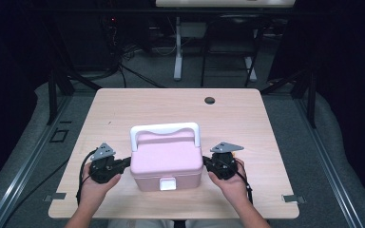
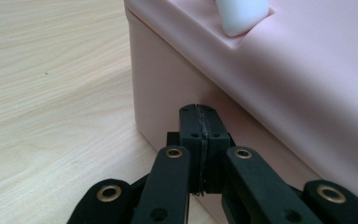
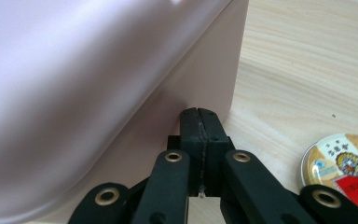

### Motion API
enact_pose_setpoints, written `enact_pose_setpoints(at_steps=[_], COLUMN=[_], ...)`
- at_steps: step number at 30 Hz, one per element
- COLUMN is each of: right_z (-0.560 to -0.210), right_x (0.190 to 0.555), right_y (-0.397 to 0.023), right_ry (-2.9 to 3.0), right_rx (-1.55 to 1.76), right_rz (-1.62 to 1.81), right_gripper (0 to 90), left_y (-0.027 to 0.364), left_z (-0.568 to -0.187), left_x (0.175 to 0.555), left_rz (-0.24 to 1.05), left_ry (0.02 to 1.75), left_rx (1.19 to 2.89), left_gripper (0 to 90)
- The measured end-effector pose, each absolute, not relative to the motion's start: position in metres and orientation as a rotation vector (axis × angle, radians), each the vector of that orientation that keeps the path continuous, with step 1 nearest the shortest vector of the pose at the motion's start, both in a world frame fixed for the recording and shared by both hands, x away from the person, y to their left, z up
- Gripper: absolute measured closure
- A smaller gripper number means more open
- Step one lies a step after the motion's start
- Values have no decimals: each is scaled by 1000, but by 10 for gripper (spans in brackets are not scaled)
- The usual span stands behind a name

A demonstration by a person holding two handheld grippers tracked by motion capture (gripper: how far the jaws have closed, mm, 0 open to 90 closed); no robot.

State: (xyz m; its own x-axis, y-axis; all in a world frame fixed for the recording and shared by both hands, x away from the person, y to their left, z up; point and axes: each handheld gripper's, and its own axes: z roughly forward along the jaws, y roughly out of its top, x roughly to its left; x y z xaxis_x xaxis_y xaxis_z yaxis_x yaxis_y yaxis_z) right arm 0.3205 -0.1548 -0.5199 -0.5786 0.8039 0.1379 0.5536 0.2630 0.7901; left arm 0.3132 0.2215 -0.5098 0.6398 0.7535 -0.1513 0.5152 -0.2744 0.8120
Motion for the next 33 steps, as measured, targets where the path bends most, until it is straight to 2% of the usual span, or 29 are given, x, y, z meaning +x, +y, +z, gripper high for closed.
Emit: enact_pose_setpoints(at_steps=[17, 33], right_z=[-519, -520], right_x=[291, 286], right_y=[-160, -164], right_ry=[2259, 2252], right_rx=[1278, 1270], right_rz=[1233, 1238], right_gripper=[900, 899], left_y=[218, 218], left_z=[-507, -507], left_x=[303, 299], left_rz=[285, 247], left_ry=[1006, 1021], left_rx=[1970, 1955], left_gripper=[900, 900])
